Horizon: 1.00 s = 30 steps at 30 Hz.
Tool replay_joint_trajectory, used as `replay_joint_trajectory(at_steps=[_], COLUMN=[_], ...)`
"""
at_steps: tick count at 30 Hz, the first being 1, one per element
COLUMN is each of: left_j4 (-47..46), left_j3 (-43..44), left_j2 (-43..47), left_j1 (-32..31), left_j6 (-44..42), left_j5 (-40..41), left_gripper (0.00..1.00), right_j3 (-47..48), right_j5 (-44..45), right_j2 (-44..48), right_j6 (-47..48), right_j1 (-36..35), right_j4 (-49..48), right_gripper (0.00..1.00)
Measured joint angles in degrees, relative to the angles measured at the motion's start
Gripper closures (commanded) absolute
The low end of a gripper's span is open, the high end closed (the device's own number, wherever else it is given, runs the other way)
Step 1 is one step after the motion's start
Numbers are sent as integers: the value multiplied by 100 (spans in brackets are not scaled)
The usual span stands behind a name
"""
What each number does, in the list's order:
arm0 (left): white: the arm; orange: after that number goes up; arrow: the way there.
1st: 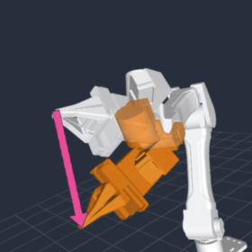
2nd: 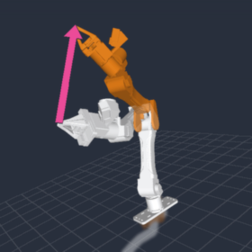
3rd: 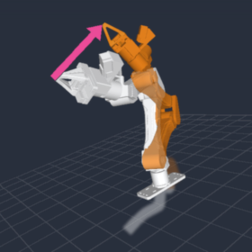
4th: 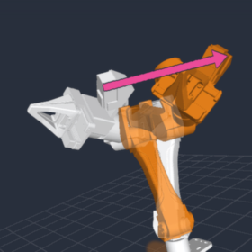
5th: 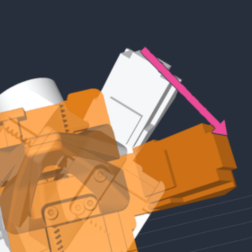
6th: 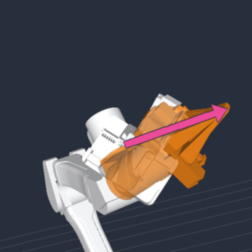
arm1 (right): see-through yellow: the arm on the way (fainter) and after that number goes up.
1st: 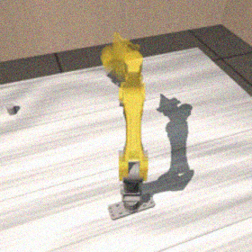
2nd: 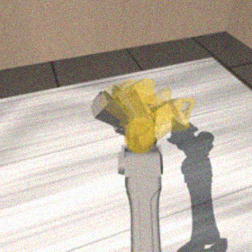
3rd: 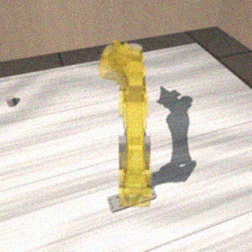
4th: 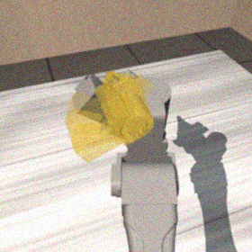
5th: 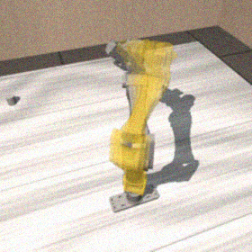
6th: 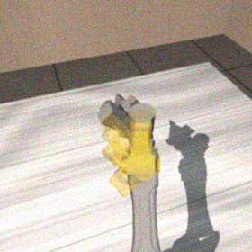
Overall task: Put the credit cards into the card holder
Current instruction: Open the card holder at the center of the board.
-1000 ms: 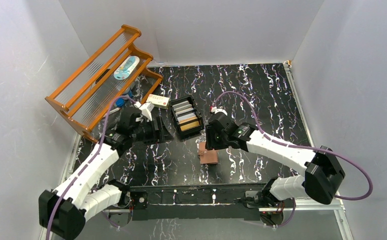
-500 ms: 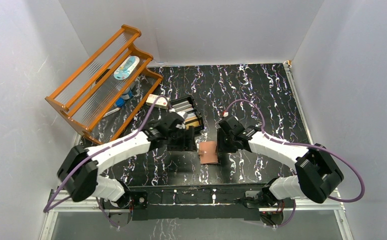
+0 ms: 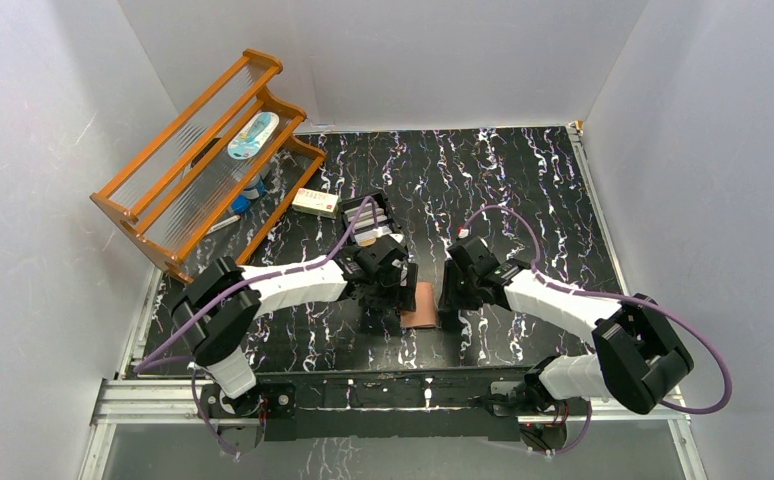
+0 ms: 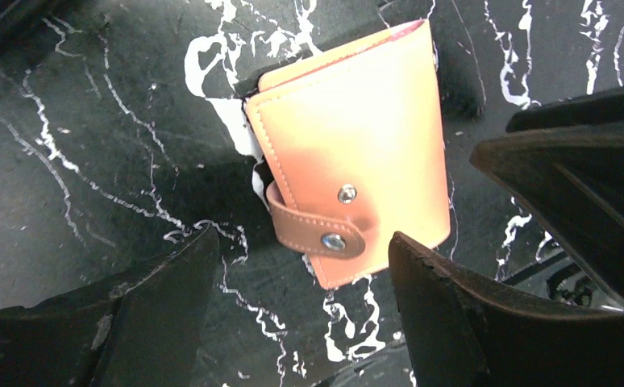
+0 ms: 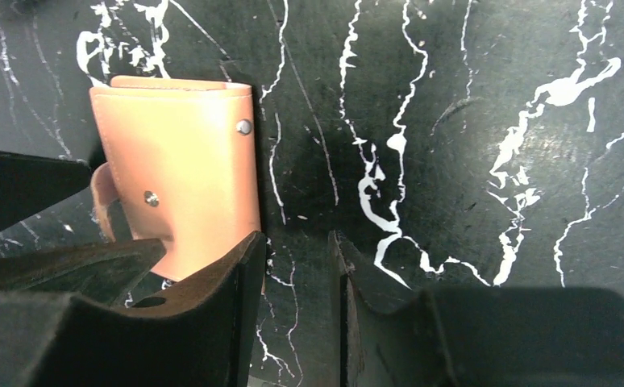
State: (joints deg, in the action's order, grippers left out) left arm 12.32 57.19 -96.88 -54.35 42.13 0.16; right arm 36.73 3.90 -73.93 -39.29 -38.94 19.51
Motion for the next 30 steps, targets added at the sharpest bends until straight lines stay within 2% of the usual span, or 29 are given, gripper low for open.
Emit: replay_joint_trajectory(at_steps=[3,10,20,25,30], left_j4=[-85,-94,-531,-649,-651], left_j3=[70,-20,-754,-874,-883], left_j2=[-125,68,1414,1541,1541], left_j1=[-28,-57,-90,-90,-90], left_j6=[20,76,404,511,549], left_j5=[72,129,-179,-229,-232], left_gripper=[64,99,100,100,100], right_j3=[0,2,328,573,697], right_j5=[-63,-459,-942,-925,-769], right_j2=[101,168,221,179,101], right_j6=[0,13,-2,-57,-103], right_j1=[0,-2,-476,-820,-1036], right_j4=[-4,-2,2,4,101], right_gripper=[57,54,42,39,40])
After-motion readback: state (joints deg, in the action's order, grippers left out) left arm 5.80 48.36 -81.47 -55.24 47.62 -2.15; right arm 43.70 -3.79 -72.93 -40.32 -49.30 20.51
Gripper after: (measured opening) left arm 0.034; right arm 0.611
